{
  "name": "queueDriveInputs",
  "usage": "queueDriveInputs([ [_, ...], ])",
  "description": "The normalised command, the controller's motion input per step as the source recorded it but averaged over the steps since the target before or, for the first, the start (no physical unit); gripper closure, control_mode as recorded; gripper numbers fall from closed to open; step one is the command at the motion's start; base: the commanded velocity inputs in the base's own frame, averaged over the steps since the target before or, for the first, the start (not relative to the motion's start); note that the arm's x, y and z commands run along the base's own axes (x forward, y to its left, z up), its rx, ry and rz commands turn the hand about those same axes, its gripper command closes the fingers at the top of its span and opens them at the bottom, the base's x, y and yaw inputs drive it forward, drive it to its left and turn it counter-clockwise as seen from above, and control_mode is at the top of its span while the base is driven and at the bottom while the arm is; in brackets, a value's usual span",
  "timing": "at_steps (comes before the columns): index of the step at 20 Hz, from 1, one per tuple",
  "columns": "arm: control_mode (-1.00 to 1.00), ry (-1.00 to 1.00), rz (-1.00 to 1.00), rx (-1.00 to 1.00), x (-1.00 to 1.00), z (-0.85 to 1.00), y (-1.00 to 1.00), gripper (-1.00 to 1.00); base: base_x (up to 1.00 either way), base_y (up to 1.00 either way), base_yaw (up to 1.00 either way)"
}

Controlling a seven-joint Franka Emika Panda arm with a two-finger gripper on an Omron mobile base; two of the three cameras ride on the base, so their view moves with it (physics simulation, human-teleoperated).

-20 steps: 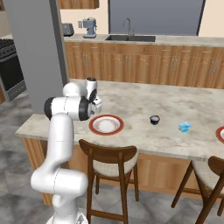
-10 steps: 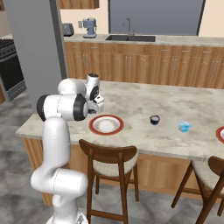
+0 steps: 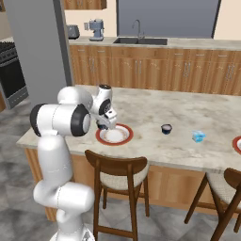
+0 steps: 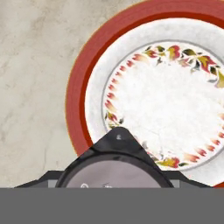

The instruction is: Place two yogurt containers on each plate.

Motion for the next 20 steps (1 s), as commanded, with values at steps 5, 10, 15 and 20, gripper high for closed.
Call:
queueDriveInputs([
  [5, -1.0, 0.0, -0.01, 0.0, -0.3, 0.0, -0.16, 1.0, 0.0, 0.0, 0.0],
  [10, -1.0, 0.0, 0.0, 0.0, -0.07, -0.05, -0.04, 1.0, 0.0, 0.0, 0.0],
  [15, -1.0, 0.05, 0.0, 0.0, 0.0, -0.12, 0.0, 1.0, 0.0, 0.0, 0.0],
  [20, -1.0, 0.07, 0.0, 0.0, 0.1, -0.11, 0.0, 1.0, 0.0, 0.0, 0.0],
])
